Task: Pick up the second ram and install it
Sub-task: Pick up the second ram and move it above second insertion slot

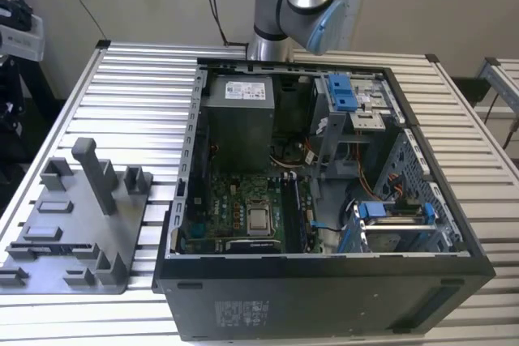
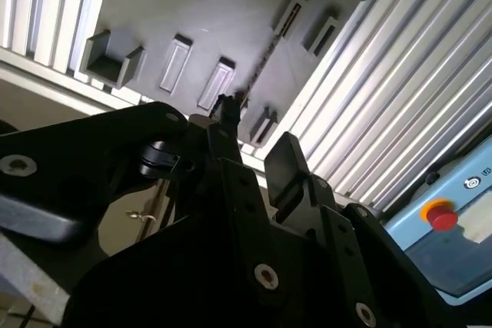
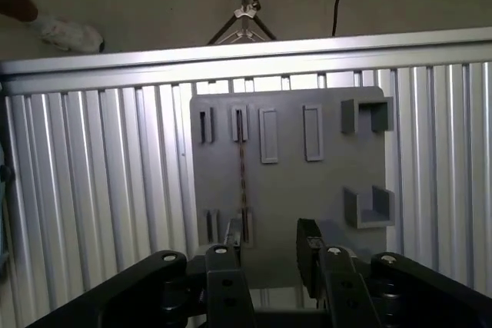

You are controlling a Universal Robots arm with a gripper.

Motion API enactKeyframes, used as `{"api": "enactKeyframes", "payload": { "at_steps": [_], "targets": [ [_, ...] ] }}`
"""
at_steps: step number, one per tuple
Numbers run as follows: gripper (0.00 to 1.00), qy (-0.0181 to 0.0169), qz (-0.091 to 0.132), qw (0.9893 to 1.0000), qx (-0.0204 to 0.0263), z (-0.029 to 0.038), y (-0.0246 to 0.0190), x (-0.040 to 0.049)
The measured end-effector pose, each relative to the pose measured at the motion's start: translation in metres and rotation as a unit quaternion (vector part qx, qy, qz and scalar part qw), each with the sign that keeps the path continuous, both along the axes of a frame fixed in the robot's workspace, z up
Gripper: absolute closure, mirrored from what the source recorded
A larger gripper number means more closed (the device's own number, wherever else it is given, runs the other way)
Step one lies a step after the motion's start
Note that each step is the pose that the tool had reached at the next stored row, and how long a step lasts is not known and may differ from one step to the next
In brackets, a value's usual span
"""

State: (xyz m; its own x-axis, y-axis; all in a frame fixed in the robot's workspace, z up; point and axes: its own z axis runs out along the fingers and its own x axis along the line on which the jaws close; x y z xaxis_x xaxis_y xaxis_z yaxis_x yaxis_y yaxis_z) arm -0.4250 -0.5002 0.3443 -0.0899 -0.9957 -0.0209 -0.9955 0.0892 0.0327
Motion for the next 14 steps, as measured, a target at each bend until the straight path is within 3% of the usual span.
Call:
{"api": "enactKeyframes", "payload": {
  "at_steps": [14],
  "targets": [
    [0.58, -0.0022, 0.006, 1.0000, 0.0000, -0.0254, 0.0005, -0.0034]
  ]
}}
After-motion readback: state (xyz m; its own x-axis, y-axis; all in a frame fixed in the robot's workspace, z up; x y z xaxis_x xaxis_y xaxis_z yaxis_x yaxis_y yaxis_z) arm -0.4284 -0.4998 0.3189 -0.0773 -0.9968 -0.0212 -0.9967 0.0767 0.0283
